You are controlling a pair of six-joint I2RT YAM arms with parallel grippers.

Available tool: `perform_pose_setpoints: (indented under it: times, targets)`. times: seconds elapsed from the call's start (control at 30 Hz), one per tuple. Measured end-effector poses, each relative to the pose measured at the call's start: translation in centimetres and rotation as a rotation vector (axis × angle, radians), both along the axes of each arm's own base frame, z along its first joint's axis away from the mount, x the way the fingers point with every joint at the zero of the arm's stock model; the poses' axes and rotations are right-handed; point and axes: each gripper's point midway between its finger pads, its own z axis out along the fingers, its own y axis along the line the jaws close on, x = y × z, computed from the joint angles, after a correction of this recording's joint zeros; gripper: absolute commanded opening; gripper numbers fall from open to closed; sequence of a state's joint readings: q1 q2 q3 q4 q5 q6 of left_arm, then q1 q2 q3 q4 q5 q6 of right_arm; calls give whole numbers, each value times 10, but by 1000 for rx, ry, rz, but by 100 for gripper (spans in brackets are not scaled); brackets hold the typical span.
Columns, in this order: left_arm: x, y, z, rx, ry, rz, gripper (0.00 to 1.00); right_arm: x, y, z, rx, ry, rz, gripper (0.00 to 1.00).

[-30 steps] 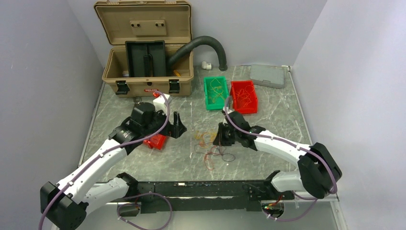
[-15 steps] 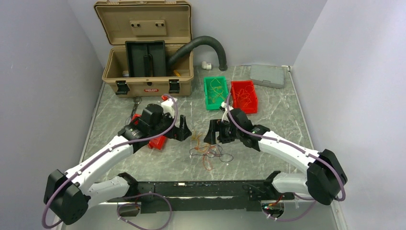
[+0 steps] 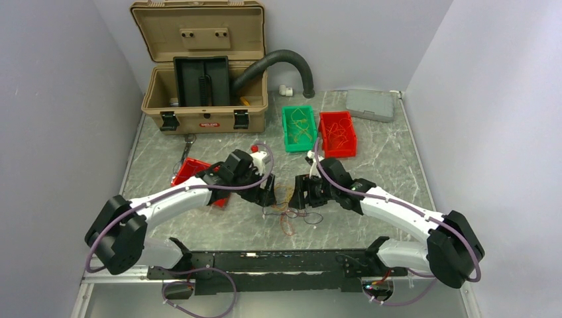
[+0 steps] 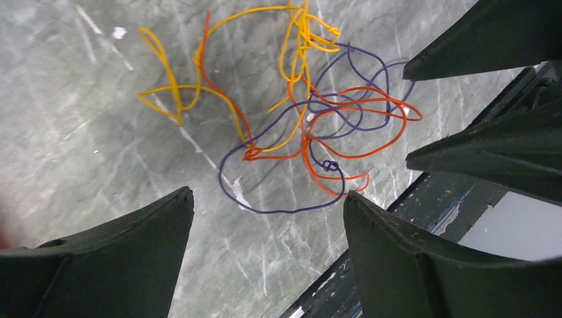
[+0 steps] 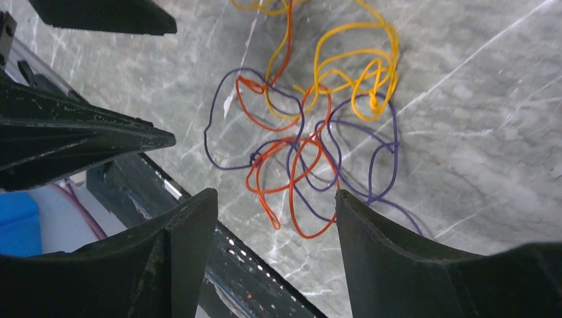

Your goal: Untangle the cables

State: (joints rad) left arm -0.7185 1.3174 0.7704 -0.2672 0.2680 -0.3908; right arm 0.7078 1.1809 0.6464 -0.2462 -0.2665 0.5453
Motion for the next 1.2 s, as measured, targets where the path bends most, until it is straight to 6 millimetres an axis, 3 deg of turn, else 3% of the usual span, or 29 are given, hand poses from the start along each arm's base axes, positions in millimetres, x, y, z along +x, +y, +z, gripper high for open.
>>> perform_pose_setpoints:
  times: [0.27, 0.4, 0.53, 0.8, 1.2]
  targets:
    - [2, -18, 3, -55, -3, -24, 85, -27, -10, -23, -4, 70, 48, 47]
    - [3, -19, 5, -63, -10, -24, 87, -33, -14, -30, -14, 89, 47, 29]
    - [1, -24, 10, -89, -21, -53, 89, -30, -13, -26, -7, 68, 45, 0]
    - [-3, -36, 62, -229, -165, -123, 89, -22, -18, -4, 18, -20, 10, 0]
    - [-17, -42, 78, -310, -226, -182, 89, -8, -16, 67, 98, -180, -12, 0]
